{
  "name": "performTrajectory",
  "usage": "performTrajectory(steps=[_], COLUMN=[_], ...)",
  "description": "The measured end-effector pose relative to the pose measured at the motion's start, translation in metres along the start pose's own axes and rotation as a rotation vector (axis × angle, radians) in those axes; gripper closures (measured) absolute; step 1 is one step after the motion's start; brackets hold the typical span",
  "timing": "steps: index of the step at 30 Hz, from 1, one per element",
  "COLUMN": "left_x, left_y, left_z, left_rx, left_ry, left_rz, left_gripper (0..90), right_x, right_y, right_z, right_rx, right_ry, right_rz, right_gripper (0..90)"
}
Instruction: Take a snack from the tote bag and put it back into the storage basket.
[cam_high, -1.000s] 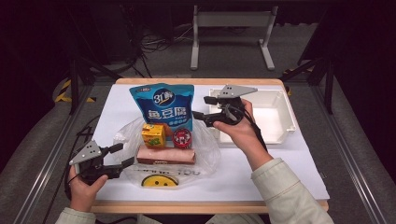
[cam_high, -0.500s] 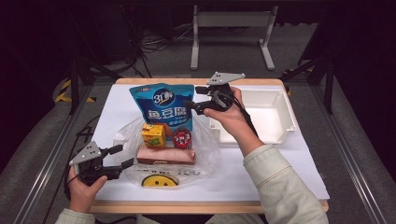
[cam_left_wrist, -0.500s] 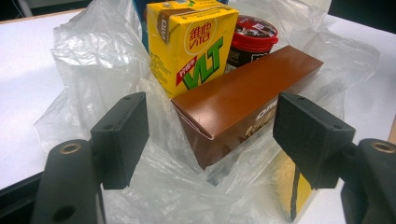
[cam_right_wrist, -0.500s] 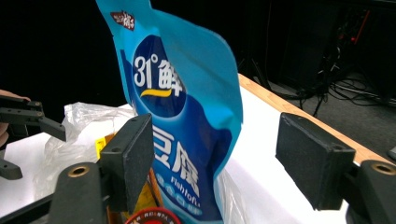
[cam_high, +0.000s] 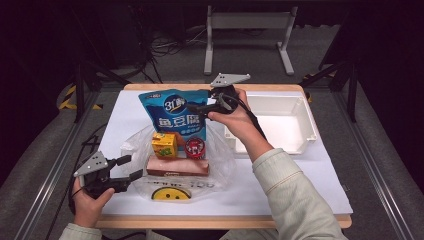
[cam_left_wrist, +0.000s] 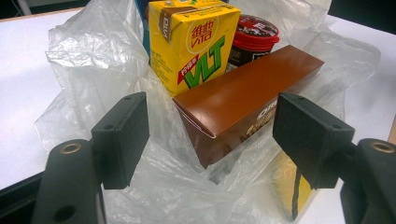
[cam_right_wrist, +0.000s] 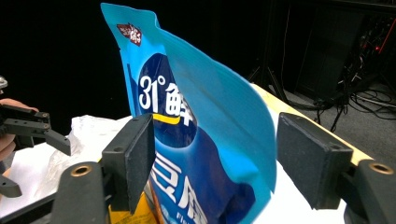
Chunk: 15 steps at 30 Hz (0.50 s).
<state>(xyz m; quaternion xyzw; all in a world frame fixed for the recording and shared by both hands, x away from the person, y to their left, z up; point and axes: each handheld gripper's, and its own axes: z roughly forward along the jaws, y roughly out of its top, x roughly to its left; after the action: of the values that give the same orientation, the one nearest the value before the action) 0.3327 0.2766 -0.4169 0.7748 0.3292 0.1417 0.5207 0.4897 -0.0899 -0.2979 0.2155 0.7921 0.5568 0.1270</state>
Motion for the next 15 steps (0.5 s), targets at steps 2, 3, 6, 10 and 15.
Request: performTrajectory(steps=[2, 3, 6, 10, 15], left_x=[0.0, 0.001, 0.001, 0.001, 0.001], left_y=[0.0, 0.0, 0.0, 0.0, 0.0], left_z=[0.0, 0.0, 0.0, 0.001, 0.0], left_rx=[-0.001, -0.002, -0.002, 0.0, 0.004], left_ry=[0.0, 0.001, 0.001, 0.001, 0.002], left_rz=[0.0, 0.003, -0.002, 0.003, 0.001], left_gripper=[28.0, 28.0, 28.0, 28.0, 28.0], right_x=[0.0, 0.0, -0.001, 0.0, 0.003], right_y=[0.0, -0.001, -0.001, -0.002, -0.001], right_z=[0.004, 0.006, 0.011, 0.017, 0.023], right_rx=[0.003, 0.009, 0.016, 0.029, 0.047], right_ry=[0.004, 0.005, 0.008, 0.007, 0.015], right_rz=[-0.006, -0.009, -0.019, -0.035, -0.075], right_gripper=[30.0, 30.1, 31.0, 36.2, 47.0])
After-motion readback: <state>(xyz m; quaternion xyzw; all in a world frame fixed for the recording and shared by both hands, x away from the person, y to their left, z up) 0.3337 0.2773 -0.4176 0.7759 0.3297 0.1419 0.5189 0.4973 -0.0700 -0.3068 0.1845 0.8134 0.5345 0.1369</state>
